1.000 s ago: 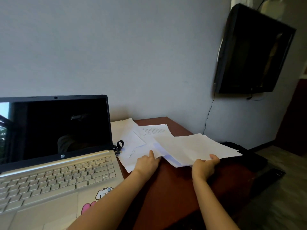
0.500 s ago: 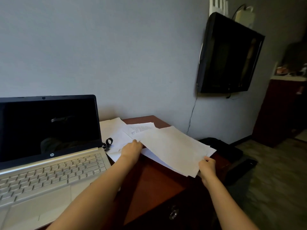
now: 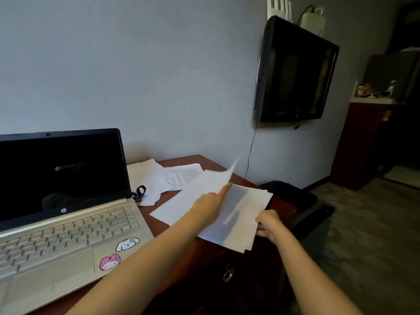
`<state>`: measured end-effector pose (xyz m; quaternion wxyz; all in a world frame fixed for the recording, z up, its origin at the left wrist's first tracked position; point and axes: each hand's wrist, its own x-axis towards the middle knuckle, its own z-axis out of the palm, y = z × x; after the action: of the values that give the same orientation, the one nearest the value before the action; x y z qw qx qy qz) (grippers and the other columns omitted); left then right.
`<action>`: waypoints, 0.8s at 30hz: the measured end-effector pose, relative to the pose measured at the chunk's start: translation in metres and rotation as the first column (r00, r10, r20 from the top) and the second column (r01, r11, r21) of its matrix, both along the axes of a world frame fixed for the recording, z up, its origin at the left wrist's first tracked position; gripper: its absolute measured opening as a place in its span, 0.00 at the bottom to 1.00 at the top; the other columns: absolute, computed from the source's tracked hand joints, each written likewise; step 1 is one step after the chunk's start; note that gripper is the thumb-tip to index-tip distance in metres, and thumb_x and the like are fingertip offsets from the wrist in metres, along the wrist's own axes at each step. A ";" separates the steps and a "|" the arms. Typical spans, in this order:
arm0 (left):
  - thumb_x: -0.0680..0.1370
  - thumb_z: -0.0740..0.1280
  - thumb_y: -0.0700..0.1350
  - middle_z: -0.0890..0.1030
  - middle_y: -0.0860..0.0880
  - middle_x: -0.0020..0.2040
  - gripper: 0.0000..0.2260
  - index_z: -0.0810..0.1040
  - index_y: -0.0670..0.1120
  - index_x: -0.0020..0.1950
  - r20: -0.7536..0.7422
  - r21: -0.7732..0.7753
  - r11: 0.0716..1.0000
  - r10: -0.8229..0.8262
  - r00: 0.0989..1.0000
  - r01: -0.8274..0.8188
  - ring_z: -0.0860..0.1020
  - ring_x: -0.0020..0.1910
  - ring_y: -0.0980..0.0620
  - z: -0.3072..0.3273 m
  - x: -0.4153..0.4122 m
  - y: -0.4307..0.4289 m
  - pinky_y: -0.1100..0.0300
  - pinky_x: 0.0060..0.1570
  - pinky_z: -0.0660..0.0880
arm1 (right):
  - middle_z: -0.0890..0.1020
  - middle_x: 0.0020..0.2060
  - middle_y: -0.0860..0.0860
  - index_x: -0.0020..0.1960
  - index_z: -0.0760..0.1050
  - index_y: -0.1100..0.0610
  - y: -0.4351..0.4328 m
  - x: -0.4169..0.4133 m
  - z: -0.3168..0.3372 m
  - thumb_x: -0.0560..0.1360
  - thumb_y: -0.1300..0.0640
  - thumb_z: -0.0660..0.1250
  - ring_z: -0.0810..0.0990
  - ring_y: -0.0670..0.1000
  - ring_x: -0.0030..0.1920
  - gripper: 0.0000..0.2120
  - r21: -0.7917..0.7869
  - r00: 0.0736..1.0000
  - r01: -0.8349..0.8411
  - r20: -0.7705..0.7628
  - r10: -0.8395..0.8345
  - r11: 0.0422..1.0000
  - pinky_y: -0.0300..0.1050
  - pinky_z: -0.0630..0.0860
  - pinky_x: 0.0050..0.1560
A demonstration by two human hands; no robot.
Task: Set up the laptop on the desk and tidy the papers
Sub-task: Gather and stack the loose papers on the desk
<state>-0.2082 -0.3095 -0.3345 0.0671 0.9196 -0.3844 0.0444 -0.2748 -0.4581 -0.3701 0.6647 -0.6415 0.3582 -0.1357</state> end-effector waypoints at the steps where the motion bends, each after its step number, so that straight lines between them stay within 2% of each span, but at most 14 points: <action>1: 0.80 0.57 0.38 0.75 0.37 0.61 0.33 0.40 0.50 0.78 -0.030 0.023 0.999 -0.026 0.999 0.026 0.77 0.57 0.41 -0.002 -0.008 -0.004 0.53 0.55 0.72 | 0.75 0.36 0.57 0.56 0.69 0.65 0.004 -0.001 0.002 0.78 0.71 0.50 0.76 0.58 0.42 0.12 0.039 1.000 -0.004 0.025 0.003 0.999 0.52 0.74 0.44; 3: 0.80 0.59 0.38 0.77 0.37 0.58 0.35 0.38 0.49 0.77 -0.117 0.029 0.997 -0.062 0.991 0.065 0.78 0.54 0.42 -0.005 -0.017 -0.011 0.54 0.53 0.74 | 0.79 0.46 0.60 0.62 0.69 0.64 0.010 -0.003 0.006 0.81 0.63 0.52 0.77 0.62 0.49 0.13 0.136 0.997 -0.017 0.081 0.006 0.991 0.53 0.74 0.46; 5: 0.80 0.59 0.38 0.77 0.36 0.58 0.34 0.38 0.48 0.77 -0.239 -0.007 0.997 -0.081 0.968 0.082 0.78 0.52 0.42 -0.005 -0.020 -0.015 0.54 0.52 0.74 | 0.75 0.61 0.61 0.69 0.65 0.62 0.011 -0.001 0.004 0.82 0.51 0.53 0.74 0.63 0.61 0.20 0.201 0.995 -0.035 0.104 0.015 0.979 0.53 0.73 0.50; 7: 0.81 0.58 0.40 0.73 0.39 0.66 0.32 0.41 0.49 0.78 -0.405 -0.066 0.995 -0.093 0.910 0.072 0.75 0.59 0.42 -0.003 -0.019 -0.016 0.54 0.58 0.72 | 0.72 0.66 0.58 0.71 0.64 0.58 0.009 0.004 0.000 0.80 0.45 0.56 0.72 0.61 0.65 0.25 0.210 0.995 -0.053 0.099 0.032 0.976 0.54 0.72 0.52; 9: 0.81 0.60 0.46 0.66 0.44 0.73 0.32 0.44 0.50 0.78 -0.606 -0.133 0.990 -0.115 0.787 0.042 0.70 0.67 0.43 -0.004 -0.018 -0.015 0.54 0.63 0.70 | 0.74 0.64 0.55 0.70 0.66 0.56 0.009 0.007 -0.003 0.77 0.42 0.60 0.74 0.59 0.62 0.27 0.220 0.994 -0.060 0.098 0.039 0.974 0.53 0.75 0.50; 11: 0.80 0.60 0.51 0.63 0.46 0.74 0.31 0.47 0.51 0.78 -0.744 -0.195 0.981 -0.142 0.652 -0.008 0.67 0.70 0.45 -0.003 -0.016 -0.012 0.54 0.65 0.70 | 0.79 0.56 0.55 0.65 0.72 0.56 0.010 0.007 -0.002 0.76 0.46 0.62 0.79 0.57 0.52 0.21 0.211 0.992 -0.082 0.111 0.059 0.974 0.49 0.76 0.41; 13: 0.81 0.59 0.53 0.63 0.47 0.74 0.28 0.52 0.51 0.77 -0.787 -0.233 0.971 -0.161 0.595 -0.046 0.67 0.71 0.46 -0.003 -0.013 -0.006 0.54 0.67 0.67 | 0.79 0.53 0.58 0.63 0.72 0.61 0.010 0.008 -0.004 0.77 0.61 0.61 0.78 0.58 0.48 0.15 0.158 0.995 -0.043 0.096 0.028 0.986 0.48 0.75 0.40; 15: 0.81 0.58 0.53 0.62 0.48 0.75 0.26 0.55 0.50 0.77 -0.755 -0.239 0.969 -0.147 0.639 -0.060 0.65 0.72 0.47 -0.003 -0.007 0.002 0.53 0.70 0.63 | 0.77 0.57 0.62 0.63 0.71 0.66 0.010 0.008 -0.008 0.75 0.72 0.57 0.77 0.60 0.51 0.17 0.040 0.999 0.031 0.040 -0.033 0.999 0.50 0.74 0.43; 18: 0.81 0.58 0.54 0.59 0.47 0.76 0.27 0.54 0.48 0.77 -0.674 -0.209 0.966 -0.032 0.738 -0.149 0.61 0.74 0.47 -0.009 0.010 0.015 0.53 0.72 0.56 | 0.77 0.58 0.63 0.62 0.71 0.68 0.004 0.008 -0.012 0.74 0.72 0.58 0.76 0.59 0.53 0.17 -0.115 0.993 0.120 -0.005 -0.121 0.986 0.47 0.73 0.49; 20: 0.80 0.59 0.52 0.59 0.46 0.76 0.29 0.52 0.45 0.77 -0.671 -0.272 0.928 0.007 0.741 -0.255 0.62 0.73 0.46 -0.011 0.020 0.025 0.53 0.72 0.57 | 0.77 0.55 0.61 0.62 0.71 0.69 -0.003 0.004 -0.011 0.74 0.71 0.60 0.76 0.59 0.53 0.16 -0.142 0.988 0.155 0.000 -0.156 0.978 0.46 0.72 0.51; 24: 0.79 0.63 0.52 0.66 0.45 0.72 0.31 0.54 0.40 0.75 -0.687 -0.470 0.766 -0.005 0.727 -0.438 0.68 0.69 0.44 -0.008 0.036 0.040 0.56 0.65 0.66 | 0.76 0.61 0.64 0.62 0.71 0.71 -0.007 -0.008 0.007 0.75 0.73 0.59 0.74 0.63 0.62 0.15 -0.131 0.985 0.151 0.107 -0.137 0.980 0.52 0.71 0.61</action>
<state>-0.1727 -0.2696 -0.3426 0.4798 0.8445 -0.1840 -0.1507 -0.2832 -0.4651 -0.3635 0.6237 -0.6510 0.3607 -0.2390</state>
